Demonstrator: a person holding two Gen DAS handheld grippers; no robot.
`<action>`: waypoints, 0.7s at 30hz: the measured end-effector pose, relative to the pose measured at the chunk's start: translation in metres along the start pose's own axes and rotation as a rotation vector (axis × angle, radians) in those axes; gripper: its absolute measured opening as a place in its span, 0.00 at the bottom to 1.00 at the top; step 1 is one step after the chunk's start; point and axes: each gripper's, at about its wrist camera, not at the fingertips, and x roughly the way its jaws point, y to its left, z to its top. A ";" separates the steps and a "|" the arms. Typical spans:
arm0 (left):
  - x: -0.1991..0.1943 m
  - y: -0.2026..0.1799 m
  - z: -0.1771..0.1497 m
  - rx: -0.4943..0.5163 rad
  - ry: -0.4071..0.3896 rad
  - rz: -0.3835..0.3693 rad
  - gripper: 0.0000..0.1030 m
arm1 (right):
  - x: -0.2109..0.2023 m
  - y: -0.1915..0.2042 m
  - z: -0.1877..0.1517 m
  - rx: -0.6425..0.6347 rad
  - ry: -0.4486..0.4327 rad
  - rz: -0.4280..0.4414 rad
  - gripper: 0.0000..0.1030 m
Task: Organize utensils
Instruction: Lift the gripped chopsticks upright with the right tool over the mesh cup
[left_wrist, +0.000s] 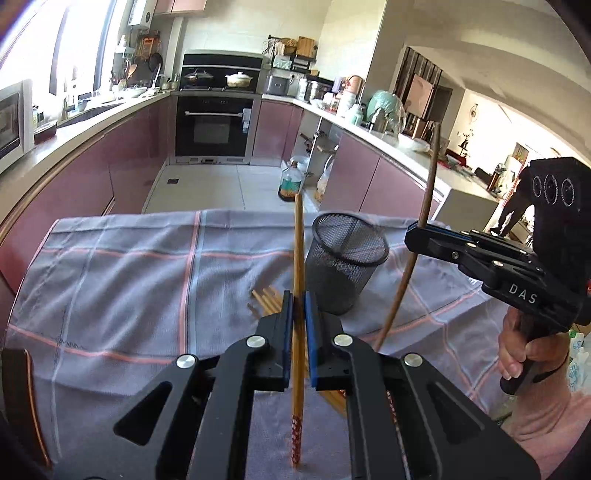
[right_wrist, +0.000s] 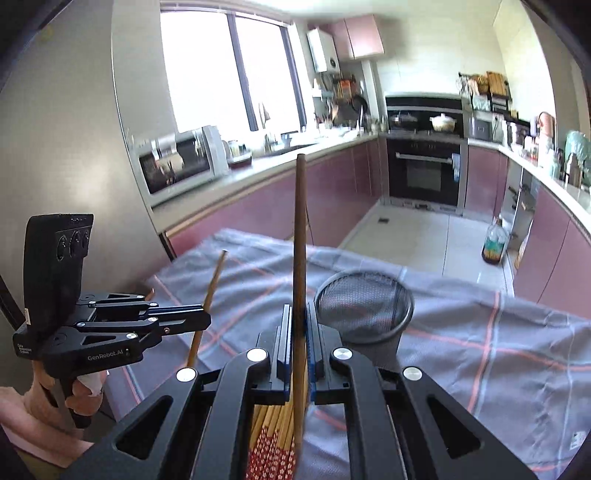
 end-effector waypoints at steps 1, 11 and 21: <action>-0.006 -0.002 0.007 0.003 -0.018 -0.019 0.07 | -0.004 -0.001 0.005 0.000 -0.016 -0.001 0.05; -0.047 -0.023 0.090 0.008 -0.178 -0.124 0.07 | -0.026 -0.020 0.062 -0.021 -0.136 -0.014 0.05; -0.042 -0.059 0.150 0.050 -0.202 -0.134 0.07 | -0.007 -0.043 0.080 -0.031 -0.136 -0.087 0.05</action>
